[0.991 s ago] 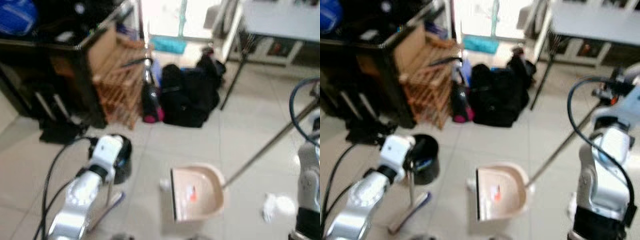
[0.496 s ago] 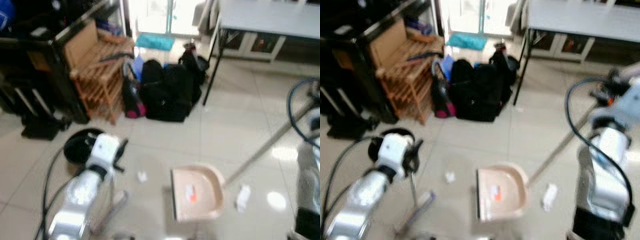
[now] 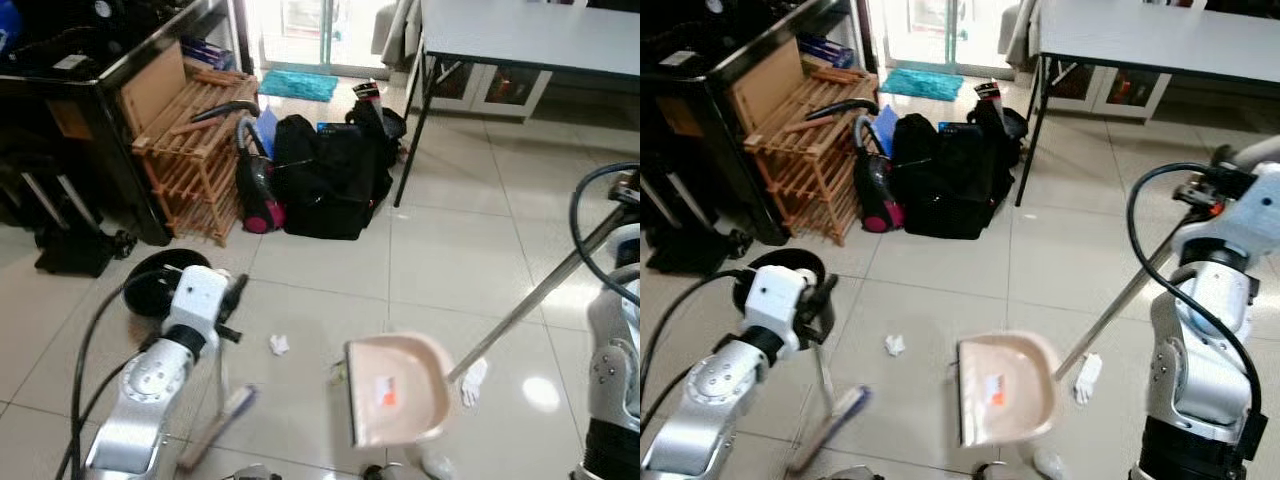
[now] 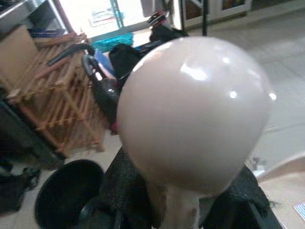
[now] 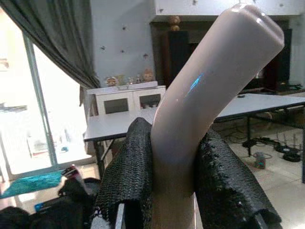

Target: Sweep floor

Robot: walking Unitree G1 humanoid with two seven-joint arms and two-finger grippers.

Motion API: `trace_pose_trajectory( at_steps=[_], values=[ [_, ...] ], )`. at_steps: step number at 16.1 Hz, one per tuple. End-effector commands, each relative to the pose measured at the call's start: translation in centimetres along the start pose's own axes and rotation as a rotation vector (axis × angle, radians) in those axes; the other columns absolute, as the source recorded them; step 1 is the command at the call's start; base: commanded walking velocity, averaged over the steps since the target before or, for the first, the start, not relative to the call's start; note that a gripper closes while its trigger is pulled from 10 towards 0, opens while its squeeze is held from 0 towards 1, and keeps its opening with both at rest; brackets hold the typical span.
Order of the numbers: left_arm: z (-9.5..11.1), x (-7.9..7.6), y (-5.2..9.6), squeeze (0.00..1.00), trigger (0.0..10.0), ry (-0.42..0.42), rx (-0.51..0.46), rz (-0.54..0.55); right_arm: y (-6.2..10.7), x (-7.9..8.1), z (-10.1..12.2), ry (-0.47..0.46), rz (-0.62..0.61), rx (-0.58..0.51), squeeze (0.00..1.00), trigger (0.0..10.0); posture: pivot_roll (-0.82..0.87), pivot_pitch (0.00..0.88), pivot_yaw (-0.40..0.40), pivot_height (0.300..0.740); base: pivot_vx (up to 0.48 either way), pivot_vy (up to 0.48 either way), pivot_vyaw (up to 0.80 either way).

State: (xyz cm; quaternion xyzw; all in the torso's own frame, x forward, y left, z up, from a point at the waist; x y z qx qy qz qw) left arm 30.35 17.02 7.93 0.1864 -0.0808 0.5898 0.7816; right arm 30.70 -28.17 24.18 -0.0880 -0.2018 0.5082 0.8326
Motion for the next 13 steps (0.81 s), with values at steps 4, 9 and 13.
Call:
trace_pose_trajectory(
  at_steps=[4, 9, 13],
  values=[
    [1.7, 0.5, -0.4, 0.00, 10.0, -0.030, -0.045, 0.009, 0.1, 0.3, 0.1, -0.002, 0.015, 0.016, 0.00, 10.0, -0.03, 0.097, 0.004, 0.740, 0.000, 0.000, 0.00],
    [3.5, 0.7, -1.3, 0.00, 10.0, -0.059, -0.107, 0.033, 0.8, 1.0, -2.6, 0.081, 0.036, 0.118, 0.00, 10.0, -0.03, 0.093, 0.002, 0.740, 0.000, 0.000, 0.00],
    [4.5, 0.4, -2.2, 0.00, 10.0, -0.079, -0.146, 0.046, 1.4, 1.2, -4.3, 0.119, -0.002, 0.090, 0.00, 10.0, -0.02, 0.091, 0.017, 0.740, 0.000, 0.000, 0.00]
  ],
)
Point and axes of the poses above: a point about 5 cm out from each wrist's last joint towards the gripper, its own y axis pointing back from the gripper into the wrist, its own z axis along the axis of the wrist's last joint, x = y × z, the point moved 5 cm from there along -y, pointing out of the wrist towards the gripper, and after that the axes turned 7 degrees about -y, right-handed, at the moved point
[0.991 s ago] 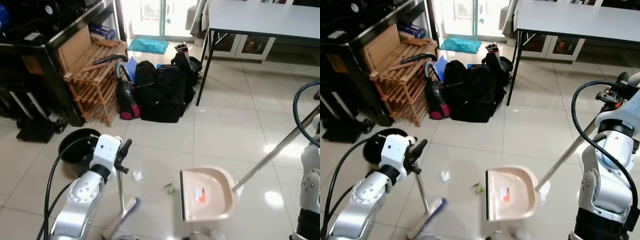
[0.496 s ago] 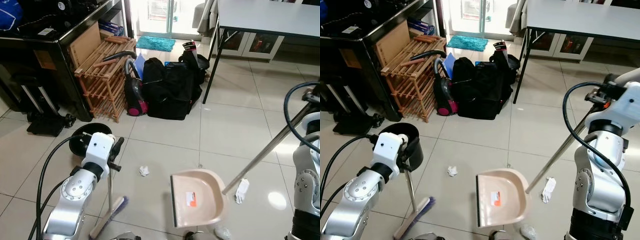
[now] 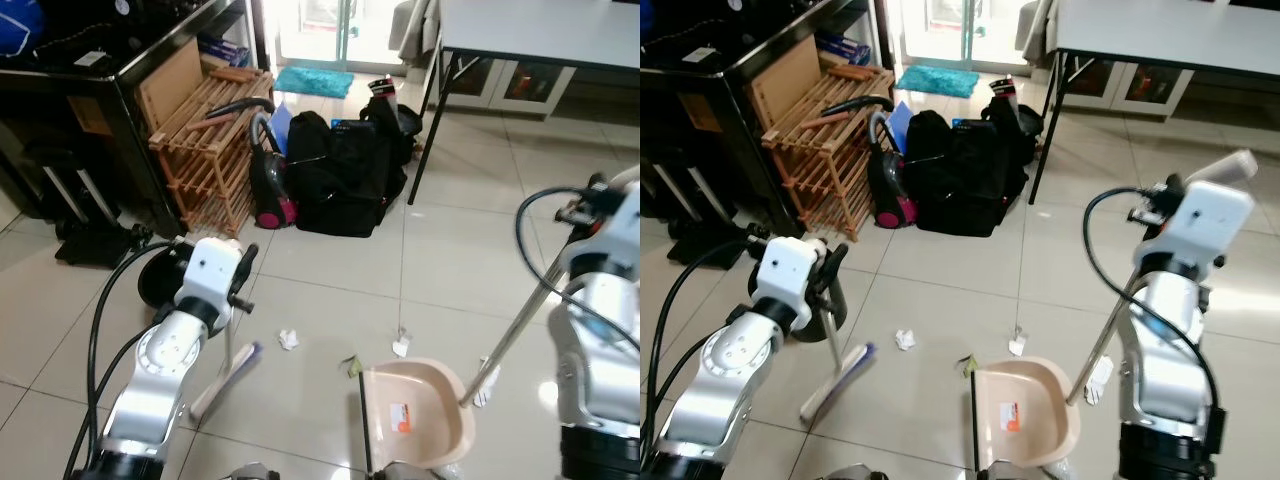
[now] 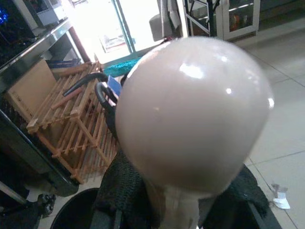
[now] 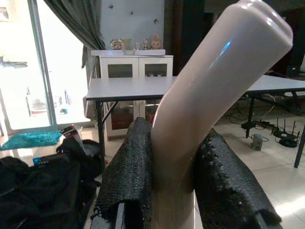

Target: Sweep floor

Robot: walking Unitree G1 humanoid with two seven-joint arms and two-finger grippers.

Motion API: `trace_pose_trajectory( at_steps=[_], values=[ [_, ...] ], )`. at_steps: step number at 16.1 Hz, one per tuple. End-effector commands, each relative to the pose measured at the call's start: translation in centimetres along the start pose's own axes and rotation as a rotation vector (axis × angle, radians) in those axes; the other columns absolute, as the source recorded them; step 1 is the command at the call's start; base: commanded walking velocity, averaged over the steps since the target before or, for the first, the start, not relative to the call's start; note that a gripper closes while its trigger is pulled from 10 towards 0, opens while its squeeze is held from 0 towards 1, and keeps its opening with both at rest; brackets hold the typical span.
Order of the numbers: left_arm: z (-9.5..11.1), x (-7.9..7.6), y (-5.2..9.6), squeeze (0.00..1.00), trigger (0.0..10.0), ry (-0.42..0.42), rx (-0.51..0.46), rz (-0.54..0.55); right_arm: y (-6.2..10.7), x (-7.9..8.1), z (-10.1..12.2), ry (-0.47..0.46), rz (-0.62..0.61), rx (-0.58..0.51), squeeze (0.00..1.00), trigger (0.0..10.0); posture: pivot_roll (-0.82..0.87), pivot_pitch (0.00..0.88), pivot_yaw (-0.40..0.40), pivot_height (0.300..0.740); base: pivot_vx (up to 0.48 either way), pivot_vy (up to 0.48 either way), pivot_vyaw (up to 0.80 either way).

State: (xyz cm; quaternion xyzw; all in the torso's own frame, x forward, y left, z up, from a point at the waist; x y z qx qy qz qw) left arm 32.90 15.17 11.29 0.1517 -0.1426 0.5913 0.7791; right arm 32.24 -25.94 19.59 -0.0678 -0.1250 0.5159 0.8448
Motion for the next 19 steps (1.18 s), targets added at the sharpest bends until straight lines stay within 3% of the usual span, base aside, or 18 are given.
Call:
trace_pose_trajectory(
  at_steps=[1, 5, 9, 15, 19],
  values=[
    [0.9, -0.1, -0.8, 0.00, 10.0, -0.022, -0.032, 0.006, 0.2, 0.2, -1.0, -0.029, -0.003, -0.018, 0.00, 10.0, -0.02, 0.093, 0.022, 0.740, 0.000, 0.000, 0.00],
    [1.4, -0.3, -1.8, 0.00, 10.0, 0.028, -0.041, 0.021, 1.1, 1.9, -3.4, -0.097, 0.075, -0.002, 0.00, 10.0, -0.01, 0.094, 0.029, 0.740, 0.000, 0.000, 0.00],
    [1.9, -0.2, -1.6, 0.00, 10.0, 0.012, -0.082, 0.018, 2.1, 3.8, -2.9, -0.166, 0.149, -0.065, 0.00, 10.0, -0.01, 0.101, 0.027, 0.740, 0.000, 0.000, 0.00],
    [3.3, 0.2, -2.0, 0.00, 10.0, 0.012, -0.141, 0.025, 2.4, 4.7, -3.2, -0.194, 0.180, -0.053, 0.00, 10.0, -0.02, 0.098, 0.029, 0.740, 0.000, 0.000, 0.00],
    [4.0, 0.7, -2.1, 0.00, 10.0, 0.006, -0.166, 0.024, 2.5, 4.7, -3.2, -0.200, 0.179, -0.051, 0.00, 10.0, -0.02, 0.098, 0.030, 0.740, 0.288, 0.000, 0.00]
  ],
)
Point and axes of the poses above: a point about 5 cm out from each wrist's last joint towards the gripper, its own y axis pointing back from the gripper into the wrist, its own z axis along the axis of the wrist's last joint, x = y × z, the point moved 5 cm from there along -y, pointing out of the wrist towards the gripper, and after that the axes turned 7 degrees about -y, right-handed, at the moved point
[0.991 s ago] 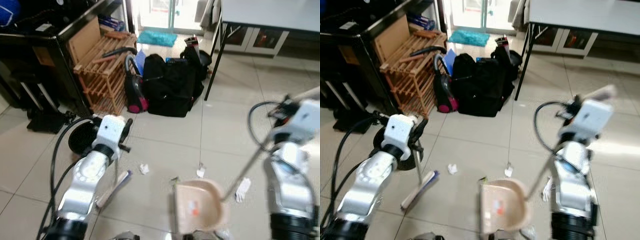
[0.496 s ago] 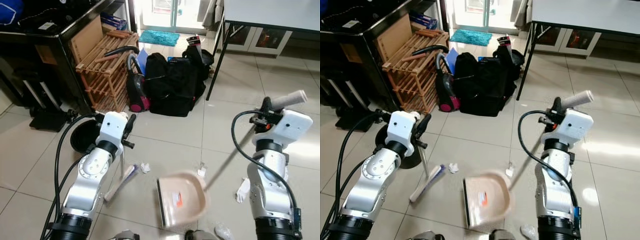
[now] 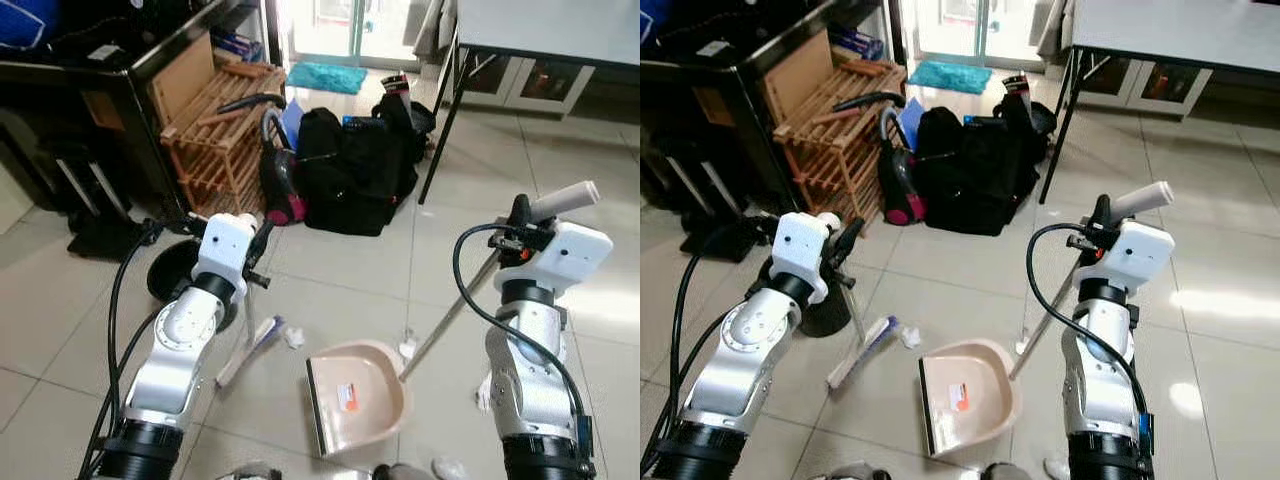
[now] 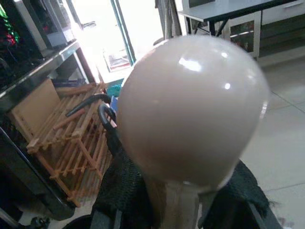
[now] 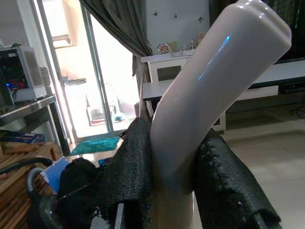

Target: Sweep floor

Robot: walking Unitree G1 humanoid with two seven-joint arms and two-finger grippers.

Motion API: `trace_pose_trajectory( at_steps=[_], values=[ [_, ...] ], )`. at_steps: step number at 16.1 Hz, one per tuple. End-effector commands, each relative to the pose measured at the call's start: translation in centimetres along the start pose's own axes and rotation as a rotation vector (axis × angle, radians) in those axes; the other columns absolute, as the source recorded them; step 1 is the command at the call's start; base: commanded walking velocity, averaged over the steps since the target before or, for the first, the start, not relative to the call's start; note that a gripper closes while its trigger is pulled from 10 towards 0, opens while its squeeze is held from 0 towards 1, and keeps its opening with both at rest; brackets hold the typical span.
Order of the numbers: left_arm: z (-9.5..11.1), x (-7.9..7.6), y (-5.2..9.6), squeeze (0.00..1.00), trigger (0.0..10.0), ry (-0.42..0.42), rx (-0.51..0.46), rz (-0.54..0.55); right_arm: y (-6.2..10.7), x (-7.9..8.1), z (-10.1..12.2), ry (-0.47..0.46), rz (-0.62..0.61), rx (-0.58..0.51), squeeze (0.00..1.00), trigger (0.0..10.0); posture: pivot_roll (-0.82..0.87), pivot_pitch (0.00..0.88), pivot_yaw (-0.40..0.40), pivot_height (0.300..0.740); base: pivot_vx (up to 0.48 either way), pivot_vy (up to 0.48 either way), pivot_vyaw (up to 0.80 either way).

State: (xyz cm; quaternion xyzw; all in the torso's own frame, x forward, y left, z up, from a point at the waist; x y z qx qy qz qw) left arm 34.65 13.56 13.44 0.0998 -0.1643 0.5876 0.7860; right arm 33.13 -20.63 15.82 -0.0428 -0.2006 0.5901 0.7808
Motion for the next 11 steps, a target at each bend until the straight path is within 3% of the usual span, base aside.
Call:
trace_pose_trajectory(
  at_steps=[1, 11],
  values=[
    [1.65, 0.89, -0.29, 0.00, 10.0, -0.023, -0.064, 0.015, -0.18, 0.17, 0.73, -0.021, 0.004, -0.028, 0.00, 10.0, -0.02, 0.097, 0.030, 0.740, 0.394, 0.000, 0.00],
    [1.94, 1.04, -0.21, 0.00, 10.0, -0.025, -0.080, 0.000, -0.25, -0.25, 1.10, -0.035, -0.003, -0.032, 0.00, 10.0, -0.02, 0.097, 0.036, 0.740, 0.401, 0.000, 0.00]
  ],
)
Point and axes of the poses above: a point about 5 cm out from each wrist's last joint towards the gripper, its own y axis pointing back from the gripper into the wrist, its own z axis along the axis of the wrist's last joint, x = y × z, the point moved 5 cm from there along -y, pointing out of the wrist towards the gripper, and after that the axes turned 7 degrees about -y, right-handed, at the moved point
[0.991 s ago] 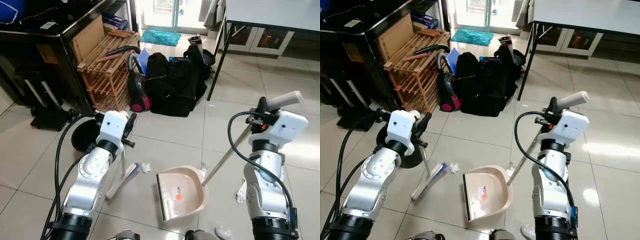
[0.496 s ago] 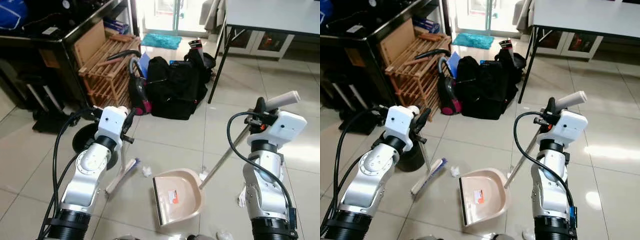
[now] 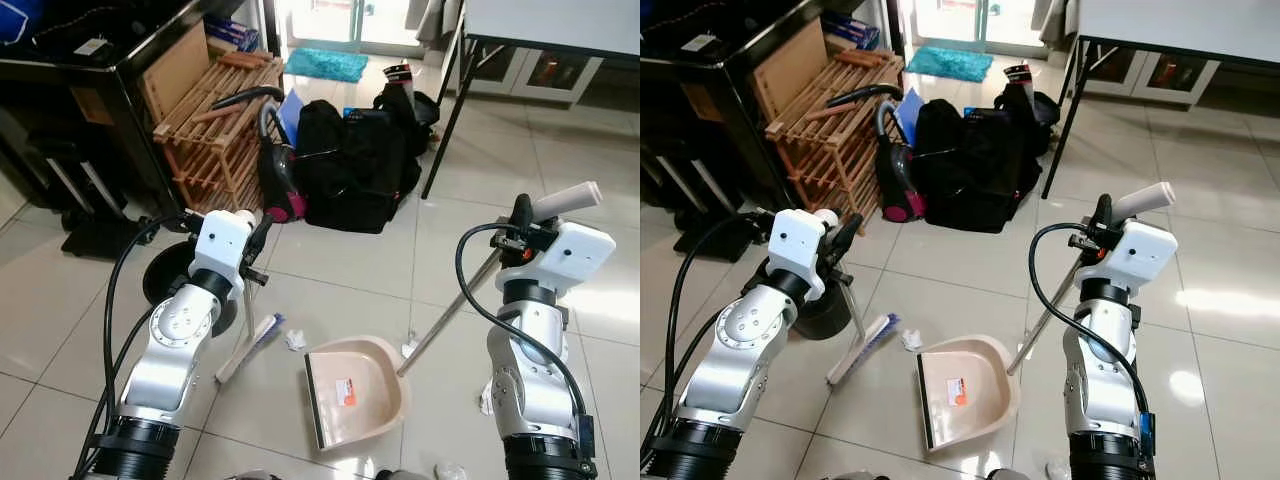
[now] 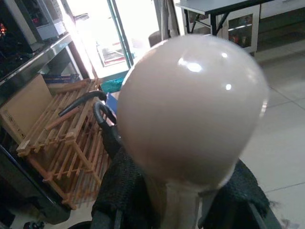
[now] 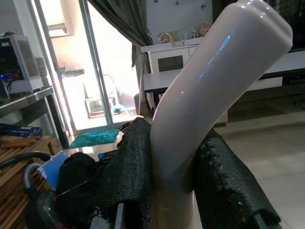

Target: Sweep floor

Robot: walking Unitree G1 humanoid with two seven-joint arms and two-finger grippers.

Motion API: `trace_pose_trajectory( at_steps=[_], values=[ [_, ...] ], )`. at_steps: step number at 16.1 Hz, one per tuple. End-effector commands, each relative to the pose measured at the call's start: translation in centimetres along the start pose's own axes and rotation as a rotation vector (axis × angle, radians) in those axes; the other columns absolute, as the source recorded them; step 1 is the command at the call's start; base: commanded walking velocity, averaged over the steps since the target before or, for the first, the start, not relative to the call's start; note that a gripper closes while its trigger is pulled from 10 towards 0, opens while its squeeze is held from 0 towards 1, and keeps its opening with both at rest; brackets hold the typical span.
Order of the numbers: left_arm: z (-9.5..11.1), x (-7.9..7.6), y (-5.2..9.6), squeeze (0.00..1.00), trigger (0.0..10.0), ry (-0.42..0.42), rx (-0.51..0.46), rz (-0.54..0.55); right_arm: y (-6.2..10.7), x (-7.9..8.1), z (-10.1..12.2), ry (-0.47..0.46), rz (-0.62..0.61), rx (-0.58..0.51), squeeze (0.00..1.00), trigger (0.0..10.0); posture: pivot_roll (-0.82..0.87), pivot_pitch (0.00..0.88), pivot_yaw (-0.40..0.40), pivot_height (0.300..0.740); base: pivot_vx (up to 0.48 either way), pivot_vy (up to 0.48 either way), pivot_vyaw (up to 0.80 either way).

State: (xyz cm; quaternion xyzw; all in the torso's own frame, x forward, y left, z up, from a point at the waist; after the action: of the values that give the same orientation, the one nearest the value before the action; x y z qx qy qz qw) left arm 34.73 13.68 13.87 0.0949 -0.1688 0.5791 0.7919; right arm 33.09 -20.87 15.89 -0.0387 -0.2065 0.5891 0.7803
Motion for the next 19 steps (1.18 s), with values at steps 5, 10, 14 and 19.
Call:
trace_pose_trajectory(
  at_steps=[5, 10, 14, 19],
  values=[
    [1.68, 0.70, -0.18, 0.00, 10.0, -0.019, -0.069, 0.006, -0.08, -0.22, 0.95, -0.020, -0.007, -0.024, 0.00, 10.0, -0.02, 0.096, 0.037, 0.740, 0.436, 0.000, 0.00],
    [1.66, 0.60, -0.16, 0.00, 10.0, -0.016, -0.069, 0.002, -0.03, -0.41, 0.92, -0.017, -0.007, -0.017, 0.00, 10.0, -0.02, 0.096, 0.038, 0.740, 0.450, 0.000, 0.00],
    [1.65, 0.56, -0.14, 0.00, 10.0, -0.014, -0.070, -0.001, 0.07, -0.45, 0.81, -0.017, -0.007, -0.011, 0.00, 10.0, -0.02, 0.092, 0.039, 0.740, 0.451, 0.000, 0.00],
    [1.60, 0.48, -0.10, 0.00, 10.0, -0.014, -0.073, -0.009, 0.26, -0.48, 0.75, -0.017, -0.007, -0.008, 0.00, 10.0, -0.02, 0.081, 0.040, 0.740, 0.451, 0.000, 0.00]
  ],
)
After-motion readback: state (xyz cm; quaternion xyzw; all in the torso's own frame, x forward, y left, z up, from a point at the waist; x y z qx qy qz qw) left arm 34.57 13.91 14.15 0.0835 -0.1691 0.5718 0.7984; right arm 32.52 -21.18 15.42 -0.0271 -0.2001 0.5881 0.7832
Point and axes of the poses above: a point about 5 cm out from each wrist's last joint towards the gripper, its own y axis pointing back from the gripper into the wrist, its own z axis along the axis of the wrist's last joint, x = y × z, the point moved 5 cm from there along -y, pointing out of the wrist towards the gripper, and after that the axes turned 7 degrees about -y, right-handed, at the moved point
